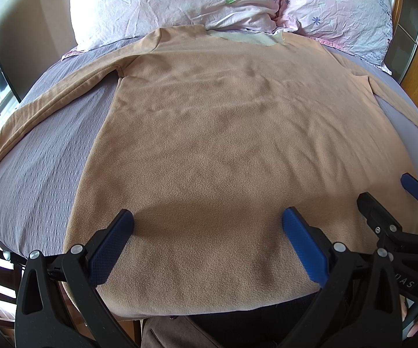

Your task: Fold small clothes

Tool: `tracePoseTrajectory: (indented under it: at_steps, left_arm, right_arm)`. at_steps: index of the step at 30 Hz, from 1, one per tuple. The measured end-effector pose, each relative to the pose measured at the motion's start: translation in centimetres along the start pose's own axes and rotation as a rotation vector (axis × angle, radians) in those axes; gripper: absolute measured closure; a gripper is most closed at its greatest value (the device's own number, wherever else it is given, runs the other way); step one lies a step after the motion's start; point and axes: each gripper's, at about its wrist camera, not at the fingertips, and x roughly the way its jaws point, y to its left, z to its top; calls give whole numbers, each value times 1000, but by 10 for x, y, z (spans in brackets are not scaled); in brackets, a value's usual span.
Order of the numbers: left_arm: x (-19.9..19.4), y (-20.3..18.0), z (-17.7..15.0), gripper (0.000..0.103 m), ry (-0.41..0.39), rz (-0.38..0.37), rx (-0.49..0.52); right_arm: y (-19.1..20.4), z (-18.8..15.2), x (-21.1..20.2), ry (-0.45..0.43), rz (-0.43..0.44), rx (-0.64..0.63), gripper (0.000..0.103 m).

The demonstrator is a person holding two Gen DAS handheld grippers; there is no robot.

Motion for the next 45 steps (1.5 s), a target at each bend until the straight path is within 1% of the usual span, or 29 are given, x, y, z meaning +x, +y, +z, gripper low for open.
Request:
tracePoseTrajectory:
  at_steps: [32, 36, 39, 40, 41, 42, 43, 44, 45]
  left_arm:
    - [0, 0, 0, 1, -4, 0, 1]
    - [0, 0, 0, 1, -5, 0, 2]
    - [0, 0, 1, 1, -5, 0, 3]
    - [0, 0, 1, 1, -7, 0, 4]
    - [1, -2, 0, 1, -9, 1, 5]
    - [2, -2, 0, 1, -17, 0, 7]
    - [0, -3, -1, 1, -27, -1, 10]
    - [0, -3, -2, 1, -42, -3, 15]
    - [-2, -2, -4, 1, -59, -5, 19]
  right_arm:
    - [-1, -1, -1, -5, -1, -1, 2]
    - [4, -3, 1, -6, -1, 0, 2]
    - [3, -2, -3, -26, 8, -11, 2]
    - [-2, -2, -4, -53, 36, -30, 2]
    - [-4, -1, -4, -54, 59, -33, 2]
    - [-14, 1, -6, -56, 101, -17, 2]
    - [-35, 8, -10, -61, 146, 51, 2]
    - [-57, 13, -15, -76, 155, 129, 2]
    - [-88, 23, -22, -96, 143, 226, 2]
